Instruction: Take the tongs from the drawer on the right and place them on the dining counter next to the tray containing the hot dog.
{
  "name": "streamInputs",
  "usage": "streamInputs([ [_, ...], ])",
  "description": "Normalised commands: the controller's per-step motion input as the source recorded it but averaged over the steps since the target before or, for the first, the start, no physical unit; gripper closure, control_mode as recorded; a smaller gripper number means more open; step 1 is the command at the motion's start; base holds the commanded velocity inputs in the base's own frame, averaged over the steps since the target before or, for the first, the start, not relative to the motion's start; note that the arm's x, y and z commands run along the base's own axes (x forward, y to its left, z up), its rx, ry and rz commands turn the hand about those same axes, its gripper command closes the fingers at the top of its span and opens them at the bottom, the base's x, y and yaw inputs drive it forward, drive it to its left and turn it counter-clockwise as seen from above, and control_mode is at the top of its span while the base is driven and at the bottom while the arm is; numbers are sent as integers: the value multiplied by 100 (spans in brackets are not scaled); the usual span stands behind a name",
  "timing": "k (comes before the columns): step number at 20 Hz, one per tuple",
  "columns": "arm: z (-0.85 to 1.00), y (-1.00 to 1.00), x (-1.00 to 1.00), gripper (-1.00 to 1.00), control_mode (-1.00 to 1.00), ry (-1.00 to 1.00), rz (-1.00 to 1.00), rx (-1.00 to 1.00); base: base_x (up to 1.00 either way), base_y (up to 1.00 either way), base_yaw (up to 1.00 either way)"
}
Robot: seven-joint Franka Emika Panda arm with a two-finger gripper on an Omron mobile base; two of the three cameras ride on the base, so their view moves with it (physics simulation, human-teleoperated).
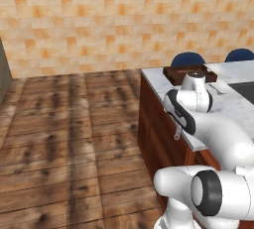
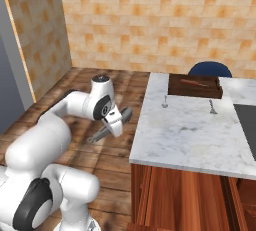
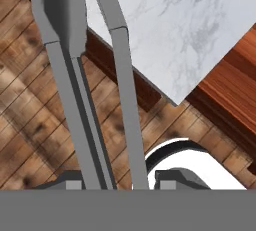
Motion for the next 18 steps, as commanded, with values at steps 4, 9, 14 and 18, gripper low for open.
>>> streamInputs([
  [4,13,9,3,100,-100,0,12,-4,0,0,0],
  [9,14,17,2,100,-100,0,7,-3,0,0,0],
  [14,21,14,3,100,-100,0,11,-2,0,0,0],
  [18,17,15,8,100,-100,0,15,0,0,0,0],
])
